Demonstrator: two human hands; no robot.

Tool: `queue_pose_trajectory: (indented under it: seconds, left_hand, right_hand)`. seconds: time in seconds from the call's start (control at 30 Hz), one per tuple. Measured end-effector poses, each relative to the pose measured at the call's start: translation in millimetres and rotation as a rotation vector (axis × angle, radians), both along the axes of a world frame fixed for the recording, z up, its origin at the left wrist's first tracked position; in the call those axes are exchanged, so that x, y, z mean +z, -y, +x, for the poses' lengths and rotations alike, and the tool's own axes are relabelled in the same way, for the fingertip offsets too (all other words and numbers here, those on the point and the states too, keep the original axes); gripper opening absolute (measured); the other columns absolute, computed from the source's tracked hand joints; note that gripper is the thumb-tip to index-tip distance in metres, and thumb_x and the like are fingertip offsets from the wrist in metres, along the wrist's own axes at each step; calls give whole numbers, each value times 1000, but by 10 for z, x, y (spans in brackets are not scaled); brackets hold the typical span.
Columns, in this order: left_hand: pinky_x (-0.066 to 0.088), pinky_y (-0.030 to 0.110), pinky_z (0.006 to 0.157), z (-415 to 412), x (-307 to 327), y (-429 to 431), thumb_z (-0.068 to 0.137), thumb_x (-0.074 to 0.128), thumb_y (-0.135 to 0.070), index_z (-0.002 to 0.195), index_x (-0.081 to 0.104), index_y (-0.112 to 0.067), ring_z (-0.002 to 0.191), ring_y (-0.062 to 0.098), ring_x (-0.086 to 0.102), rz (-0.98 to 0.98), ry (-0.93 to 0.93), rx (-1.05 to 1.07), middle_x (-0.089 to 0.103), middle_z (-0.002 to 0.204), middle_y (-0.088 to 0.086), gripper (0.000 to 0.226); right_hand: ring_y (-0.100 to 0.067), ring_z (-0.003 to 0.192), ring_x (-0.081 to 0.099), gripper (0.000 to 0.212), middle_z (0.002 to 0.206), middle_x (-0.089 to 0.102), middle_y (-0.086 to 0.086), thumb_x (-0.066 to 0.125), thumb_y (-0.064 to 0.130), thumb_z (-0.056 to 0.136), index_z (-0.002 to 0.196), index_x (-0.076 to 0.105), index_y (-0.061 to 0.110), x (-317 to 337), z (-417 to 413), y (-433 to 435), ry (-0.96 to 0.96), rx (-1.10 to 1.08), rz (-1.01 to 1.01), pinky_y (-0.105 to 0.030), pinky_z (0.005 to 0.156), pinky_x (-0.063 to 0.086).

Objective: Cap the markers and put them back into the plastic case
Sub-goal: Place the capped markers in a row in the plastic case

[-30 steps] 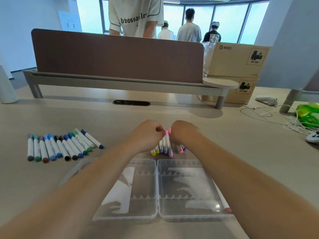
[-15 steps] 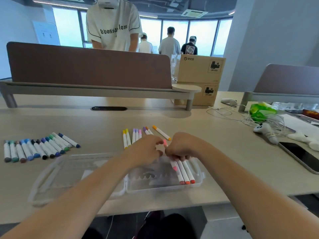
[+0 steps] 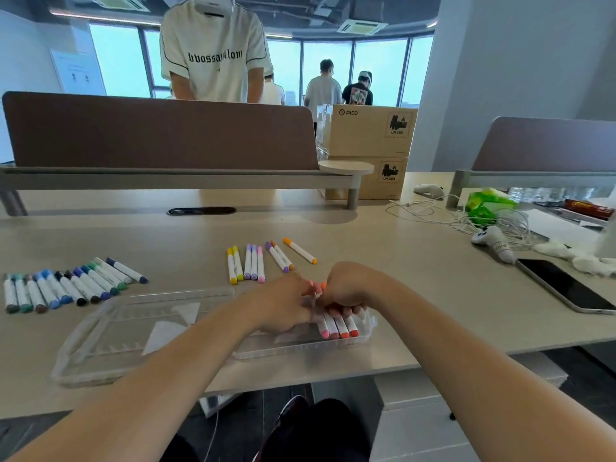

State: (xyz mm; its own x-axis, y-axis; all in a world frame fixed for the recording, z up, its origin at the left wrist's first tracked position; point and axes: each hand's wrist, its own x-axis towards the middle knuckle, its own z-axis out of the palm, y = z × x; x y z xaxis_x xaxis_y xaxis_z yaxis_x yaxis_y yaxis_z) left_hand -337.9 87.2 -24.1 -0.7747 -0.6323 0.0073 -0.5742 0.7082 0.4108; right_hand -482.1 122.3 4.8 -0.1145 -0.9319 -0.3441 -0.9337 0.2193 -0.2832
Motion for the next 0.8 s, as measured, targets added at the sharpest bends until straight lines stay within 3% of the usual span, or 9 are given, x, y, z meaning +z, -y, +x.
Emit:
queue_pose_trajectory:
  seconds: [0.1,0.17,0.23,0.33,0.43,0.5,0.6,0.7,0.8]
  left_hand:
    - [56,39,71,-4,-49,45,83,65,-38,86,68,-24,70,16,65,52,14,37,69,78,-3,15]
    - [57,42,76,-17,-62,45,81,70,-41,98,70,-24,75,17,67,75,17,75,72,89,-2,24]
    - [56,42,80,-30,-71,66,79,73,-43,104,70,-23,82,17,67,78,17,97,72,97,-2,32]
    - [56,41,79,-40,-66,76,78,74,-43,98,71,-23,81,16,67,89,15,92,72,91,-2,29]
    - [53,35,72,-27,-77,90,80,74,-41,98,71,-22,76,13,65,85,-11,70,70,92,-2,26]
    - [52,31,66,24,-68,112,86,70,-37,110,67,-20,72,14,65,106,-54,101,72,100,3,30]
    - [46,23,81,170,-57,277,95,59,-36,127,63,-21,97,13,62,36,-142,243,67,122,0,36]
    - [46,25,71,365,13,466,97,54,-28,103,72,-18,82,12,61,14,-221,353,70,99,1,21]
    - [35,21,56,545,83,650,98,50,-19,76,65,-20,63,4,52,5,-291,436,57,73,-7,26]
  right_hand:
    - [-7,23,37,39,30,42,5,54,17,93,54,52,9,6,10,20,-23,28,26,-11,32,30]
    - [-7,24,38,40,30,43,6,56,21,93,55,52,10,0,3,43,-43,42,30,-12,34,32]
    - [-7,26,39,40,31,44,6,57,24,94,56,53,11,-6,-1,72,-59,51,36,-12,35,33]
    - [-6,24,38,40,30,43,6,56,22,95,57,52,10,-7,1,113,-73,64,67,-9,32,30]
    - [-7,26,40,38,36,47,4,56,23,95,59,54,10,20,3,144,-82,74,93,-10,34,32]
    - [-10,32,43,37,47,53,-2,57,26,94,61,58,10,35,5,183,-94,73,78,-15,39,36]
    - [-14,39,46,42,44,54,-1,58,30,94,58,60,8,40,12,327,-107,33,-24,-23,50,42]
    - [-16,50,55,32,61,64,-6,62,28,92,70,67,5,0,122,567,-85,-11,-120,-27,63,51]
    - [-21,60,59,26,80,72,-13,66,27,88,75,65,5,-41,332,860,-65,-11,-201,-32,70,53]
